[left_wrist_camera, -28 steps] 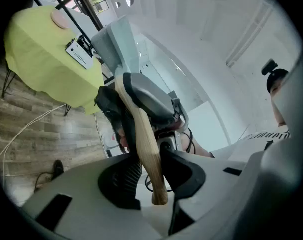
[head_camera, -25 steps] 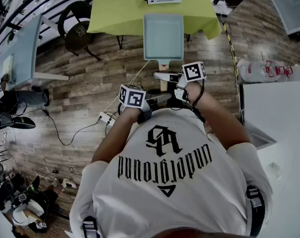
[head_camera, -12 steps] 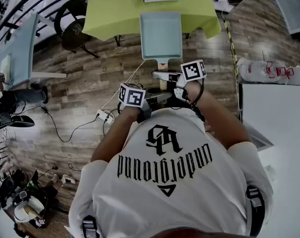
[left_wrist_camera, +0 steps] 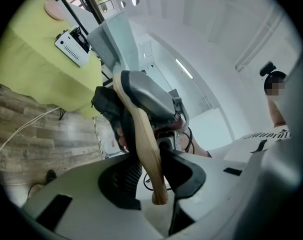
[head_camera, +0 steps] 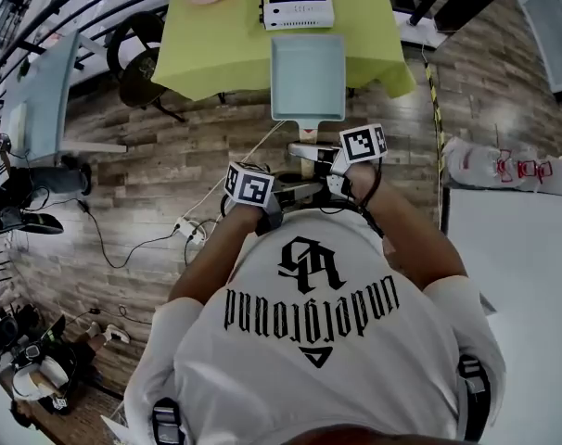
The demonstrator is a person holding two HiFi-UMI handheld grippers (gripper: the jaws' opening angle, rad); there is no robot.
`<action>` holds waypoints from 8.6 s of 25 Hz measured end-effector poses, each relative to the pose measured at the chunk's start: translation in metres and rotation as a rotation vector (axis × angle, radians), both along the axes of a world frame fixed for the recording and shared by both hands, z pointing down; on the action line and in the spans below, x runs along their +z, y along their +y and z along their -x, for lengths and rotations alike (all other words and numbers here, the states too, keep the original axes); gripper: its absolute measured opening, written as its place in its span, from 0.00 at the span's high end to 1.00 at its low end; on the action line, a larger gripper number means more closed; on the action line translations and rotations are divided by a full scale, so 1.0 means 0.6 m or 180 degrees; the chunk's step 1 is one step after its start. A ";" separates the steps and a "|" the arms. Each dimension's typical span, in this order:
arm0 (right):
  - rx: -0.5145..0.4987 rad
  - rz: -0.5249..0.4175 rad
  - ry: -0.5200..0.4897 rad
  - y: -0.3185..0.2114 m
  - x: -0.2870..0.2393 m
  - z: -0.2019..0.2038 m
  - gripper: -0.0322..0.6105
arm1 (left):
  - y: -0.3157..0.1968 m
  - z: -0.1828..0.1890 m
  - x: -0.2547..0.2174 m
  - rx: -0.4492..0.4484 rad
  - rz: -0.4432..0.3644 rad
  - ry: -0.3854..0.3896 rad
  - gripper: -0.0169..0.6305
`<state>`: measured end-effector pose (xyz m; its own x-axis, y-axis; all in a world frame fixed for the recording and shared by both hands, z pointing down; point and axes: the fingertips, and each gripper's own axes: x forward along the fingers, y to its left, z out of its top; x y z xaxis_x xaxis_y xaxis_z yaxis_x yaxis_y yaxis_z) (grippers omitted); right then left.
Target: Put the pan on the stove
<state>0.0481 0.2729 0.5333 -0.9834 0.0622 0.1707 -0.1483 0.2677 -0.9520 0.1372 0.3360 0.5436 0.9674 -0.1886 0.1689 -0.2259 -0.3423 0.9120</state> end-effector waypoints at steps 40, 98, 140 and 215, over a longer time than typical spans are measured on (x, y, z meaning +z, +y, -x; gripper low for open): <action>0.0261 0.0073 0.0024 -0.559 0.005 0.185 0.76 | -0.551 0.187 0.001 0.0226 -0.0010 0.0099 0.77; -0.0069 0.0702 0.0155 -1.054 0.299 0.183 0.75 | -1.062 0.170 0.265 -0.0069 0.0747 0.0063 0.77; 0.0299 0.0604 0.0339 -1.066 0.326 0.156 0.47 | -1.065 0.230 0.305 -0.0321 0.0793 0.0077 0.53; 0.0845 -0.3557 0.0478 -0.498 -0.192 -0.212 0.95 | -0.552 0.106 -0.202 -0.1554 -0.2418 -0.1254 0.97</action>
